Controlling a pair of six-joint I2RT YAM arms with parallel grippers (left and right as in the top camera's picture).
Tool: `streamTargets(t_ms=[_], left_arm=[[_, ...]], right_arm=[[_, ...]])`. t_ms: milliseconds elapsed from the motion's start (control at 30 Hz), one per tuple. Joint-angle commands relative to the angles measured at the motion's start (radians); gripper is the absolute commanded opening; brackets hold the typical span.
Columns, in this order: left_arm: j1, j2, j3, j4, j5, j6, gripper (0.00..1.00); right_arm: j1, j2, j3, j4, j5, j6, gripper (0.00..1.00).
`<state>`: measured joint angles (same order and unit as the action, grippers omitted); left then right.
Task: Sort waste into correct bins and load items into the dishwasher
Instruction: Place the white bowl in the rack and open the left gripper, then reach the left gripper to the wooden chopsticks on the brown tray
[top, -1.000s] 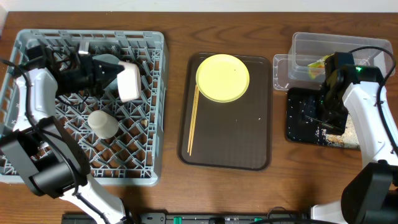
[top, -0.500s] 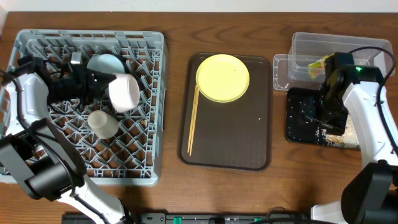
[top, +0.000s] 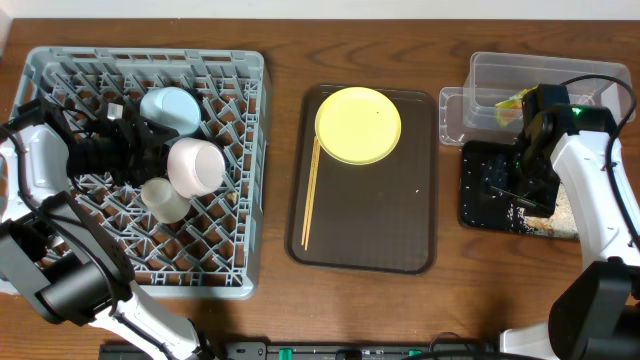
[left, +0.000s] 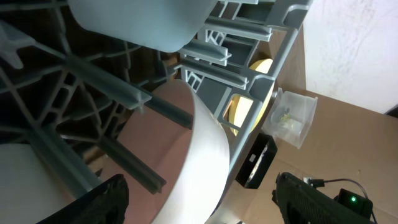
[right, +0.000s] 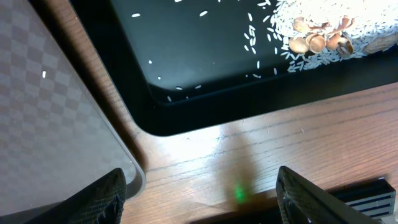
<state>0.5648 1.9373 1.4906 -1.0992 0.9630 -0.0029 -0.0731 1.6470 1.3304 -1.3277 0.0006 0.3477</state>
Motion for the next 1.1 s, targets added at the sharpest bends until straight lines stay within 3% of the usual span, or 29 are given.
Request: streamTargets(t_ms=[0,133,467,633,933,1067], left_arm=[[0.002,-0.042,0.006,0.001,-0.015,0.005,0.80],[0.002,-0.100,0.035,0.010,-0.025,0.003,0.82],[-0.077,-0.350,0.048,0.133,-0.309,-0.048,0.88],[-0.238,-0.435,0.048,0.194,-0.452,-0.047,0.88],[-0.617,-0.434,0.008,0.181,-0.779,-0.055,0.89],[-0.739,-0.421,-0.048,0.177,-0.819,-0.094,0.89]], right_arm=[[-0.005,-0.024,0.010,-0.002,0.010,-0.012,0.75],[-0.005,-0.024,0.010,-0.003,0.010,-0.012,0.75],[-0.005,-0.024,0.010,0.002,0.010,-0.012,0.76],[-0.005,-0.024,0.010,0.003,0.010,-0.012,0.76],[-0.005,-0.024,0.010,0.002,0.010,-0.012,0.76],[-0.005,-0.024,0.010,0.004,0.010,-0.012,0.76]])
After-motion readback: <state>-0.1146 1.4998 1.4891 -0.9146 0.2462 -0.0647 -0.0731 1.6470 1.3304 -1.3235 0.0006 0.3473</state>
